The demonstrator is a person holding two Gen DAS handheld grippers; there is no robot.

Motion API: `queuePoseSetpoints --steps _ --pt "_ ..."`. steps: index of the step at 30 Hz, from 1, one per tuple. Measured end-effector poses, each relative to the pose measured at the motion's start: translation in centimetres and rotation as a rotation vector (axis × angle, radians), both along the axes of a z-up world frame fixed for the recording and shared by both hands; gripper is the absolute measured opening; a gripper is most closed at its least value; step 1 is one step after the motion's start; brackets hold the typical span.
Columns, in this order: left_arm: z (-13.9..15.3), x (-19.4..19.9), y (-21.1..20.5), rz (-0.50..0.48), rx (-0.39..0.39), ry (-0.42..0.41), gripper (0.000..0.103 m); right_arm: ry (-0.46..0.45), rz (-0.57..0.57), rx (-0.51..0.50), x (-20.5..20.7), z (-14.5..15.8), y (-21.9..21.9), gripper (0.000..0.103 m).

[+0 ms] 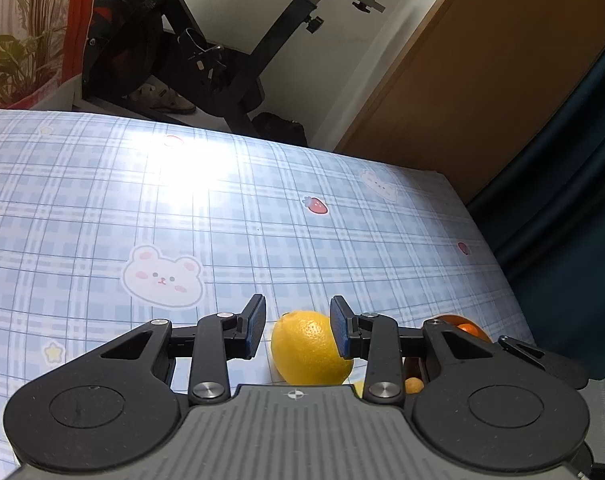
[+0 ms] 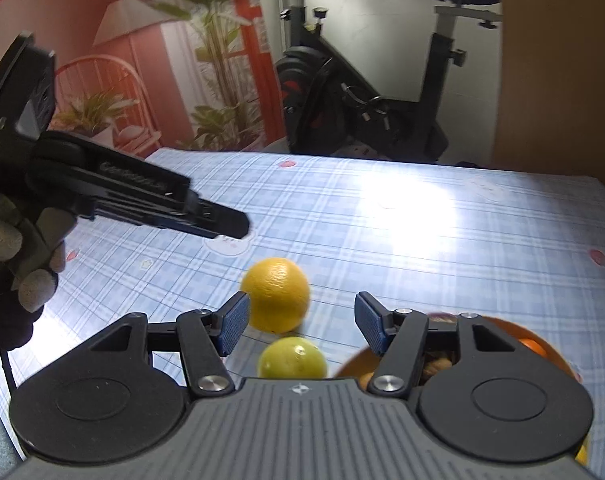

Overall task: Organize fruits
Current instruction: 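Close both grippers on a yellow citrus fruit from opposite sides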

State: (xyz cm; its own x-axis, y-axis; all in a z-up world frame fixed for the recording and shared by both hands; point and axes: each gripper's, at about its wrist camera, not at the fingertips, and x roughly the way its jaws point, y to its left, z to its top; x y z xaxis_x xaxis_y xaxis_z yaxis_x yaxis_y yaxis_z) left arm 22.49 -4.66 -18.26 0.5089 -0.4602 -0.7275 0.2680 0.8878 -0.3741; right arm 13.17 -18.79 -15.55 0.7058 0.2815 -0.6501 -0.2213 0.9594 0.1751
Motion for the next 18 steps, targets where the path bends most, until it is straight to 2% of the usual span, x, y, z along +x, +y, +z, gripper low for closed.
queuePoseSetpoints --steps 9,18 --pt "-2.4 1.8 -0.3 -0.032 -0.036 0.066 0.037 0.067 0.042 -0.019 2.7 -2.2 2.4 0.061" --pt "-3.3 2.2 -0.5 -0.056 -0.073 0.099 0.037 0.113 0.042 -0.005 4.2 -3.1 2.5 0.063"
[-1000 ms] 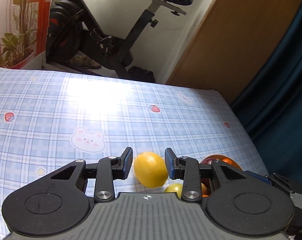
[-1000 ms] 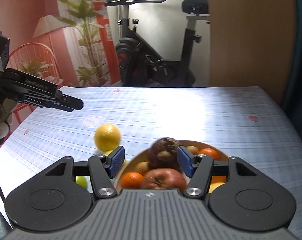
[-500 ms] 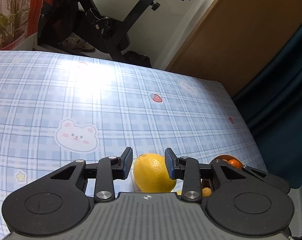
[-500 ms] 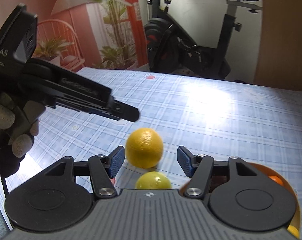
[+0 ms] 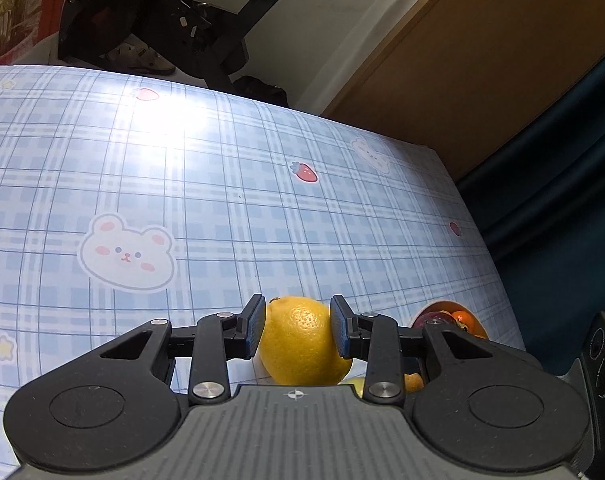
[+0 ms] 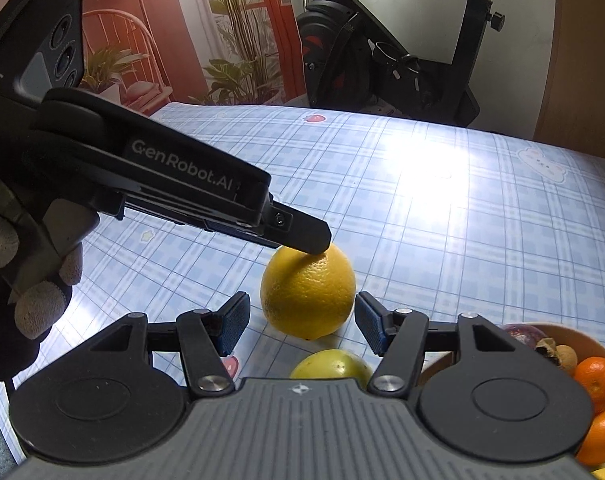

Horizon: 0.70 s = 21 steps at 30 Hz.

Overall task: Organize fruits
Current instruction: 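Close both grippers on a yellow citrus fruit from opposite sides, then carry the citrus with both grippers and lower it onto the plate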

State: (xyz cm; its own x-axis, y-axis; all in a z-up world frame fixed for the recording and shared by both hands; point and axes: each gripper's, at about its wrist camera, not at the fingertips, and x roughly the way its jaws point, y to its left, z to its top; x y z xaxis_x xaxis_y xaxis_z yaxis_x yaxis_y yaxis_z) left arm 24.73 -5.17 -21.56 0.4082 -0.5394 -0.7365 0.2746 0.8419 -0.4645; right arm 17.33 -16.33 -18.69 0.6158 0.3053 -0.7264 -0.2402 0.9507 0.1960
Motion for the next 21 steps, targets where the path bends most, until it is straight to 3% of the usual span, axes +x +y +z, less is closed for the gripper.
queuePoseSetpoints --steps 12,21 --pt "-0.6 -0.2 1.1 0.0 -0.058 0.028 0.038 0.003 -0.013 -0.001 0.4 -0.5 -0.2 0.057" --pt "0.1 -0.9 1.2 0.002 -0.043 0.013 0.038 -0.023 -0.013 0.017 -0.7 -0.1 -0.1 0.056"
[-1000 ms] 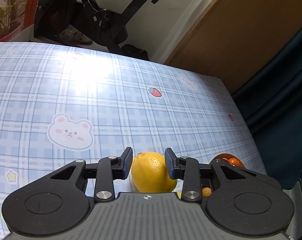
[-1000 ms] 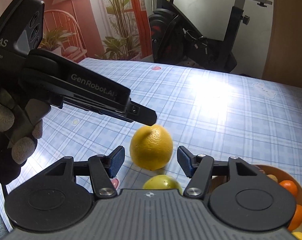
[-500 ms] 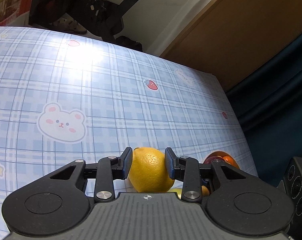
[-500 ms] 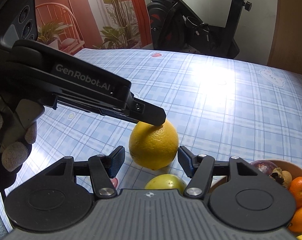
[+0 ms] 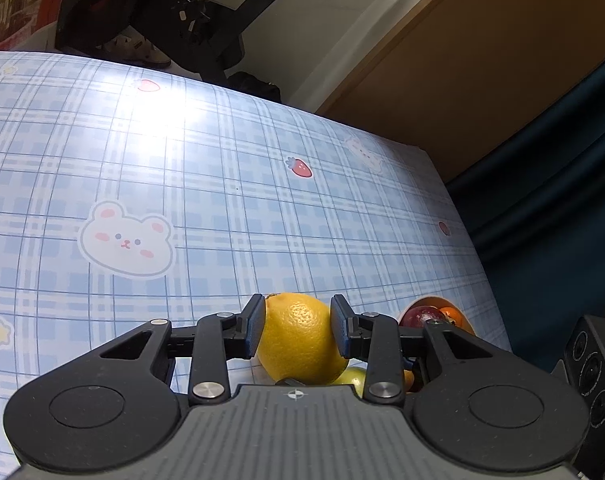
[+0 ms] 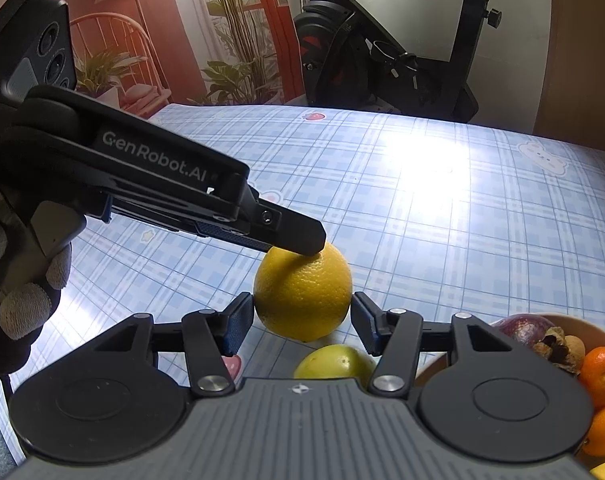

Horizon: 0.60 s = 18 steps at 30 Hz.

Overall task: Organize fruits
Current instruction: 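Carry the citrus with both grippers and lower it onto the plate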

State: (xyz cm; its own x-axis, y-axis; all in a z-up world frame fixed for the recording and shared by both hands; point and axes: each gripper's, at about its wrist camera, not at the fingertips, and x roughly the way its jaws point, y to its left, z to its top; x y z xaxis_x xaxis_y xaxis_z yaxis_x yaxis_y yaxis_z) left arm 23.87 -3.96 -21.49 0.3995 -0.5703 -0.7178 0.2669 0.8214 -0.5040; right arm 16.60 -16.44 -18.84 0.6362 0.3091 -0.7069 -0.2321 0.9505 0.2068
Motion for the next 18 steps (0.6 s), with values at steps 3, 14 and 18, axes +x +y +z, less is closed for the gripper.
queuePoseSetpoints --steps 3,14,18 --pt "1.0 -0.5 0.0 -0.002 0.004 -0.015 0.038 -0.022 -0.001 0.003 -0.7 0.7 -0.1 0.056" --pt "5.5 -4.1 -2.5 -0.052 0.035 -0.102 0.038 -0.102 -0.041 0.014 -5.4 4.0 -1.6 0.056" --pt "6.6 -5.6 -4.3 -0.087 0.047 -0.133 0.038 -0.125 -0.069 0.024 -7.6 5.0 -2.9 0.056"
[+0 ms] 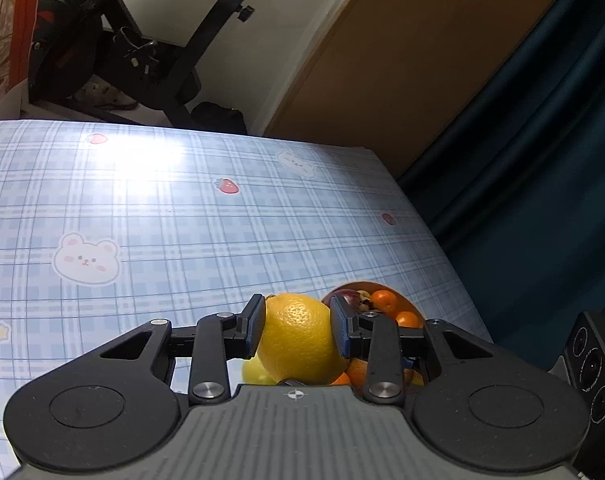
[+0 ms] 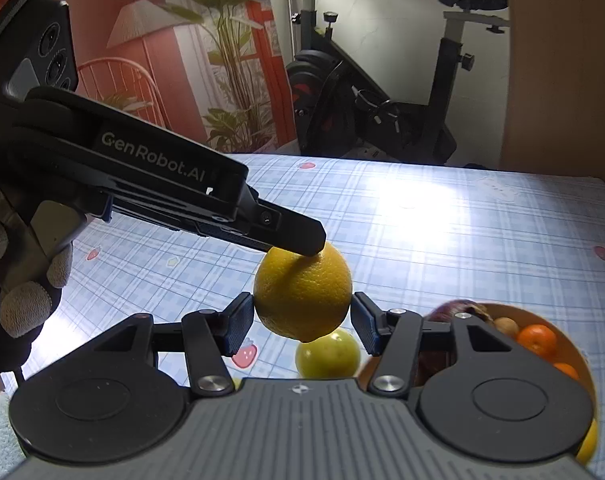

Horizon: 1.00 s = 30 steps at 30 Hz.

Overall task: Organize fruits
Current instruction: 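Carry the citrus with both grippers and lower it onto the plate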

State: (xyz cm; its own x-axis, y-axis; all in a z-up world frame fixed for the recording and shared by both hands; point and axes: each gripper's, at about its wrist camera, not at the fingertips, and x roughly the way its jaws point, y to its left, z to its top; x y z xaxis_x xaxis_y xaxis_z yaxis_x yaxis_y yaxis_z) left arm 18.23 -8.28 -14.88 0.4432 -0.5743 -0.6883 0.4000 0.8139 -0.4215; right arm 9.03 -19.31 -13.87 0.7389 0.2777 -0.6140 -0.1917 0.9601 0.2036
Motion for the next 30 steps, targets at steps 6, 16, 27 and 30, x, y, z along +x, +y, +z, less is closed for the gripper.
queuePoseSetpoints --steps 6,16,27,30 --pt "0.6 -2.4 -4.1 -0.061 0.019 -0.027 0.038 -0.018 -0.046 -0.008 -3.8 0.7 -2.1 0.056" --pt "0.4 -3.0 -10.2 -0.145 0.045 -0.045 0.037 -0.031 -0.14 0.009 -6.5 0.6 -6.9 0.056" --pt "-1.4 -1.0 -15.4 -0.188 0.081 -0.024 0.037 -0.009 -0.157 -0.032 -5.5 -0.9 -10.8 0.056" --pt "-1.6 -1.1 -15.5 -0.183 0.093 -0.009 0.038 -0.002 -0.15 -0.035 -5.1 -1.4 -11.1 0.056"
